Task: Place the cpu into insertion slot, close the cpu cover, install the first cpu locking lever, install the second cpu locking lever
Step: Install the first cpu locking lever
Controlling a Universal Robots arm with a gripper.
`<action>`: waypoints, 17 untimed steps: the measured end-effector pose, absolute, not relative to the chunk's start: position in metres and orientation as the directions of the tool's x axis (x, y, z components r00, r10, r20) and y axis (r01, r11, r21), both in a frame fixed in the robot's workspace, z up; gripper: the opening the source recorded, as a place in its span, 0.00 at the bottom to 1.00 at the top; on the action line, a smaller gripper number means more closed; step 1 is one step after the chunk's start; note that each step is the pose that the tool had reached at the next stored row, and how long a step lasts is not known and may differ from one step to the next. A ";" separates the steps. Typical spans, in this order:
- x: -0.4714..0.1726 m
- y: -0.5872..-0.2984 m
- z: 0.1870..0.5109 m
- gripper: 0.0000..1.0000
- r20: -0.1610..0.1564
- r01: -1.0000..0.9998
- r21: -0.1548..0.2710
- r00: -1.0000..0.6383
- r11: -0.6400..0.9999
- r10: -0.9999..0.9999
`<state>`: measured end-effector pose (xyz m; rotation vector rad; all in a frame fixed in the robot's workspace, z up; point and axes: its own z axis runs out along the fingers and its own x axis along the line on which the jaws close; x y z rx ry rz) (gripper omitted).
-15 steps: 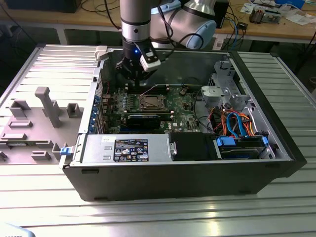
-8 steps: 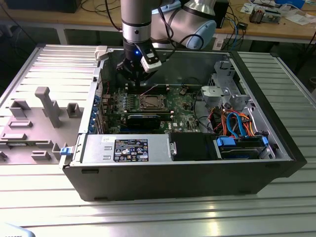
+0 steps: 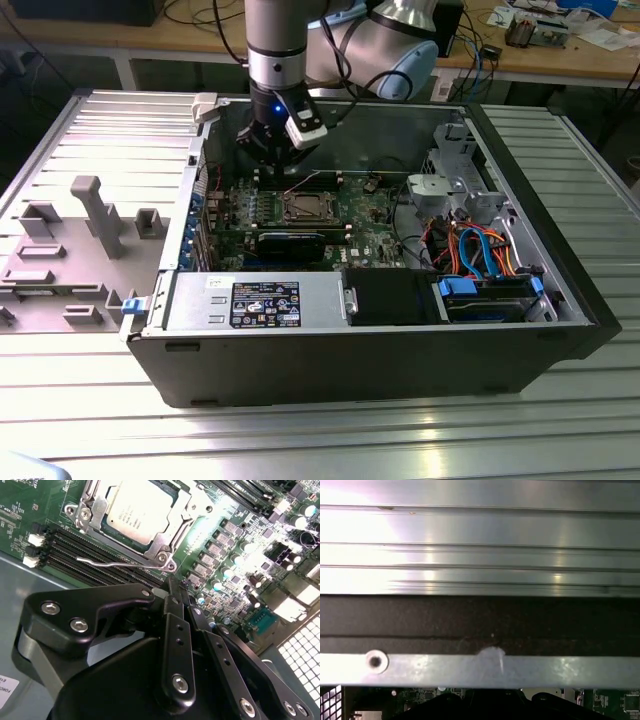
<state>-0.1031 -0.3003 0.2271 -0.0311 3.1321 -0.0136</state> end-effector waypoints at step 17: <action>-0.102 -0.300 0.220 0.11 -0.009 -0.022 -0.009 -1.000 1.000 -0.022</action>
